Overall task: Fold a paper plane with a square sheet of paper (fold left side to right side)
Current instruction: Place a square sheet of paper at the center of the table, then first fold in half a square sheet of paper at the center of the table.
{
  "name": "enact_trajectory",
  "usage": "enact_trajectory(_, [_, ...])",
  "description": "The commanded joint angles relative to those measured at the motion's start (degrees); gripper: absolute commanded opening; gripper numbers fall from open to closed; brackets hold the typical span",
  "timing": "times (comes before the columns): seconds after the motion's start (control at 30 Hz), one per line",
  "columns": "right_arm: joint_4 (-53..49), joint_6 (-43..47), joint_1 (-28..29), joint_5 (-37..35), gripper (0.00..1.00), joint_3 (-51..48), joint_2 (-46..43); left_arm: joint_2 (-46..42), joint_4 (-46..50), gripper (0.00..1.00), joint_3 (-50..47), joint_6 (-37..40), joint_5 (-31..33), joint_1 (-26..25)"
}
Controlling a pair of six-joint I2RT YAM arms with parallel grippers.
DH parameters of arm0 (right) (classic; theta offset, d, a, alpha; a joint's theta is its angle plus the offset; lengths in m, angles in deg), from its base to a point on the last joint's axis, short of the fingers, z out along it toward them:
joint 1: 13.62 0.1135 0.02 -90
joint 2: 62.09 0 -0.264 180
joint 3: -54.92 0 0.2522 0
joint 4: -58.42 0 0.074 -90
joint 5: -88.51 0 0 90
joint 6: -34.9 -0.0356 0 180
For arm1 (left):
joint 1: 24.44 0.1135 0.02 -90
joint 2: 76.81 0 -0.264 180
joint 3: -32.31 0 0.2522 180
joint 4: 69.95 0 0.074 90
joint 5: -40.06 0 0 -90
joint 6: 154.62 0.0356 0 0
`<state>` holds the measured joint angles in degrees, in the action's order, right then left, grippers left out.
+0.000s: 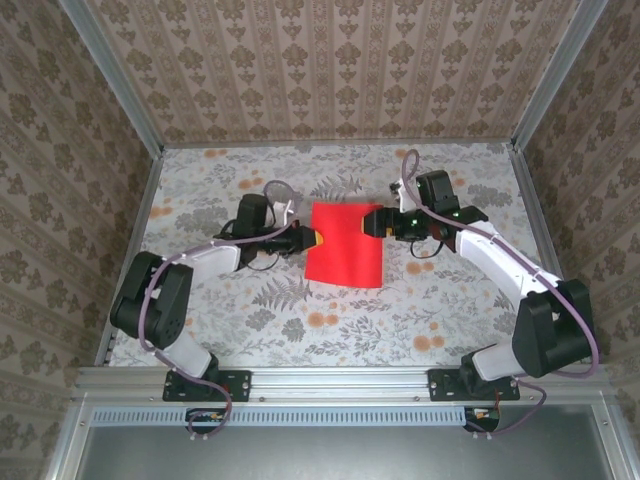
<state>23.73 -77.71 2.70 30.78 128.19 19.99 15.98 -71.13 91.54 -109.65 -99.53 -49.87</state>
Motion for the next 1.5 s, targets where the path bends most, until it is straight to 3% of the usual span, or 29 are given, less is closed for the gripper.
enact_trajectory(0.0, [-1.6, 0.3, -0.3, -3.1, 0.76, -1.9, 1.6, 2.1, 0.8, 0.00, -2.3, -0.3, 4.1, -0.1])
enact_trajectory(0.2, [-1.3, -1.0, 0.1, -3.0, 0.69, -2.9, 5.0, 4.2, 4.6, 0.00, -3.2, 2.2, 6.0, -0.1])
enact_trajectory(0.53, [3.5, -7.7, 3.7, -6.1, 0.28, -4.2, 13.0, 2.6, 15.3, 0.00, -2.0, 5.2, 10.9, -0.1])
enact_trajectory(0.63, [3.6, -8.5, 4.9, -7.7, 0.21, -3.3, 16.0, 1.8, 16.3, 0.00, -1.9, 4.8, 11.3, -0.1])
enact_trajectory(1.0, [2.1, -8.4, 7.5, -10.2, 0.16, 0.5, 23.9, -1.9, 19.5, 0.02, -1.6, 4.7, 12.3, -0.3])
enact_trajectory(1.17, [0.7, -8.0, 7.9, -10.9, 0.15, 1.0, 25.2, -2.4, 19.5, 0.11, -0.1, 4.9, 11.7, -2.5])
enact_trajectory(1.33, [-0.7, -7.3, 8.1, -11.4, 0.15, 1.0, 26.0, -2.0, 19.2, 0.35, 2.9, 4.8, 10.6, -4.4])
enact_trajectory(1.47, [-0.9, -6.8, 8.0, -11.4, 0.15, 0.7, 26.0, -1.2, 19.1, 0.48, 4.8, 4.6, 10.3, -6.0])
